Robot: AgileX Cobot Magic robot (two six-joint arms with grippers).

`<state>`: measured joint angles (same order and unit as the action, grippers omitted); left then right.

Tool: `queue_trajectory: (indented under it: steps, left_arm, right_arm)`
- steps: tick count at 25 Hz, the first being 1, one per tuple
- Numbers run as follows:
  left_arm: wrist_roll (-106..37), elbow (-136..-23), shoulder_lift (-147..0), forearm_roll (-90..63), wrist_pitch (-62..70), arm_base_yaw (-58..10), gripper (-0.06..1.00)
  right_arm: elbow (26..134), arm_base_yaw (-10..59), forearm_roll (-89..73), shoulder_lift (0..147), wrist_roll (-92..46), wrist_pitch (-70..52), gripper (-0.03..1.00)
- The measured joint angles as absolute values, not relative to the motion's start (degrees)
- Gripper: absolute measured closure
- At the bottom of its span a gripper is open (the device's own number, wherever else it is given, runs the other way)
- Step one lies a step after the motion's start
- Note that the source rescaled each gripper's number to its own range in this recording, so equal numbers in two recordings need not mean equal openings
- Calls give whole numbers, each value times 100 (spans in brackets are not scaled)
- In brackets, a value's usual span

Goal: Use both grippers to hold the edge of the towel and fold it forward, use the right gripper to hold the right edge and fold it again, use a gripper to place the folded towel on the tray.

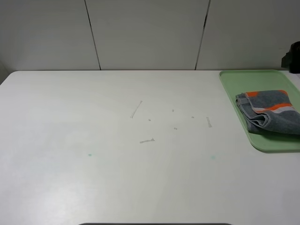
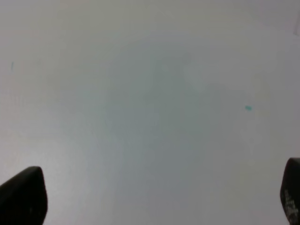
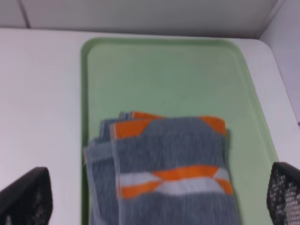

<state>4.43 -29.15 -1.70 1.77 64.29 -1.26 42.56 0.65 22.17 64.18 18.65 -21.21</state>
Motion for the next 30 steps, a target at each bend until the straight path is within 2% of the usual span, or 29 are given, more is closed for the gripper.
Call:
queue_trajectory:
  steps: [7, 19, 24, 30]
  left_arm:
    - [443, -2915, -170, 177, 6429, -126, -6]
    - [443, -2915, -170, 177, 6429, -126, -6]
    - [443, -2915, -170, 177, 6429, -126, -6]
    - [443, -2915, -170, 177, 6429, -126, -6]
  right_arm:
    - [4256, 965, 2200, 5389, 1588, -3746, -3]
    - [4256, 2654, 1845, 3818, 1437, -5101, -3]
    - [4182, 2822, 1762, 3381, 1437, -5443, -3]
    - [3357, 2822, 1667, 2507, 1326, -5498, -3]
